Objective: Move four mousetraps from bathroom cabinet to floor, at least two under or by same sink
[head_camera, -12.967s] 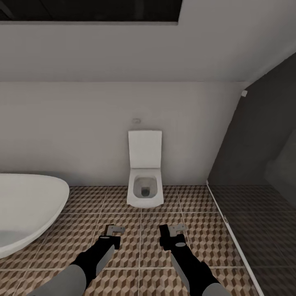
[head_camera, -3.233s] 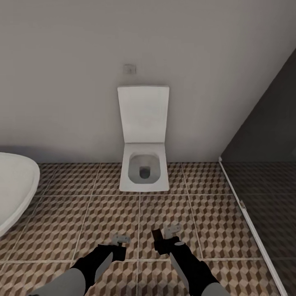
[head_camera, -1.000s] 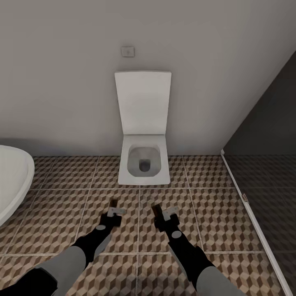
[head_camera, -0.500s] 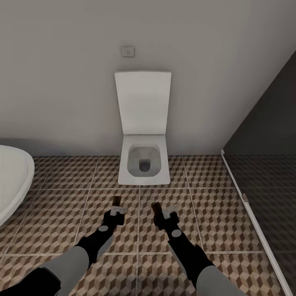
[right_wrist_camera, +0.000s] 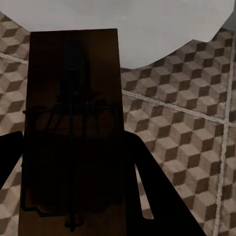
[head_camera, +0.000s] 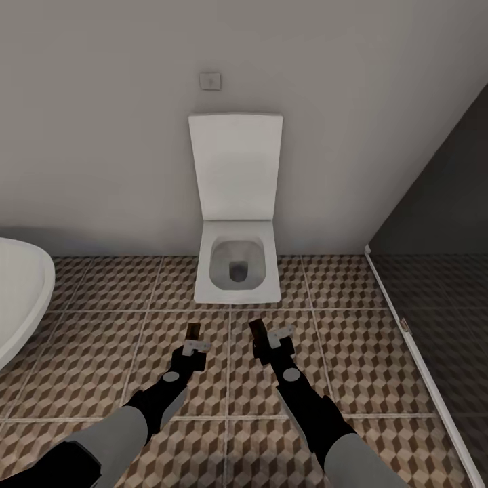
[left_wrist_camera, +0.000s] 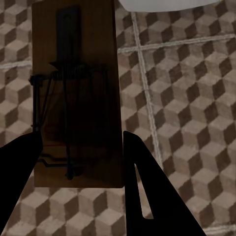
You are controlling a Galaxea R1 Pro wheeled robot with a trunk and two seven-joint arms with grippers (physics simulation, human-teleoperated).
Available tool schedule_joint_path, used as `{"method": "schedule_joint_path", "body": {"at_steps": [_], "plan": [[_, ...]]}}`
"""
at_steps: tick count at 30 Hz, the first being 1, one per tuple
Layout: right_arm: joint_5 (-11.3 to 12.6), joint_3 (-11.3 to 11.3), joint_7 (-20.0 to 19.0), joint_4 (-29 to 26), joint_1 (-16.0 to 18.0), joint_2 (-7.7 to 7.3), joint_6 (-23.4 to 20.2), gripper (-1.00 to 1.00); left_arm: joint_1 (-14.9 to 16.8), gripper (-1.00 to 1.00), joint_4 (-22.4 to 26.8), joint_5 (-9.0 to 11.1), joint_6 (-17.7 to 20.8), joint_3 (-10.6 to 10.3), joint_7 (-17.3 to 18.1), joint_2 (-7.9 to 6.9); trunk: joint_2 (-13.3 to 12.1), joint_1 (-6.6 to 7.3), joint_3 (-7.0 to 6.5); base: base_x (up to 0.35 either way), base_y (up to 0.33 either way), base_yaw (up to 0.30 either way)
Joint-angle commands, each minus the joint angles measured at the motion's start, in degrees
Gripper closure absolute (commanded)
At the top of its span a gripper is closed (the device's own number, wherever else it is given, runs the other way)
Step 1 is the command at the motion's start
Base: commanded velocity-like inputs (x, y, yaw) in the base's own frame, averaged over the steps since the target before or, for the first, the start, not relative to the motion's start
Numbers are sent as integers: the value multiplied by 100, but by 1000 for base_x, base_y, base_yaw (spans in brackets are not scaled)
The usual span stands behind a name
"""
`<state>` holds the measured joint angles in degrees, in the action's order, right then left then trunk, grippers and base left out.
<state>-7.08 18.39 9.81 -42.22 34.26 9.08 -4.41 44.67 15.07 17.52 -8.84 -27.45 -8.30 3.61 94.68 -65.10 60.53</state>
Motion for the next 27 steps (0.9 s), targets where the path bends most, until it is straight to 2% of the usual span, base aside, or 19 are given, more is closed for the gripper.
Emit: {"method": "schedule_joint_path", "body": {"at_steps": [1, 27], "plan": [[-40, 17, 30, -12, 2, -2, -42, 100, 5, 100, -5, 50, -21, -50, -31, -1, 43, -22, 24, 0, 0, 0], [-39, 15, 30, -32, 2, -12, -43, 100, 4, 100, -13, 50, -4, -50, -32, 60, 1086, -593, 706, 0, 0, 0]]}}
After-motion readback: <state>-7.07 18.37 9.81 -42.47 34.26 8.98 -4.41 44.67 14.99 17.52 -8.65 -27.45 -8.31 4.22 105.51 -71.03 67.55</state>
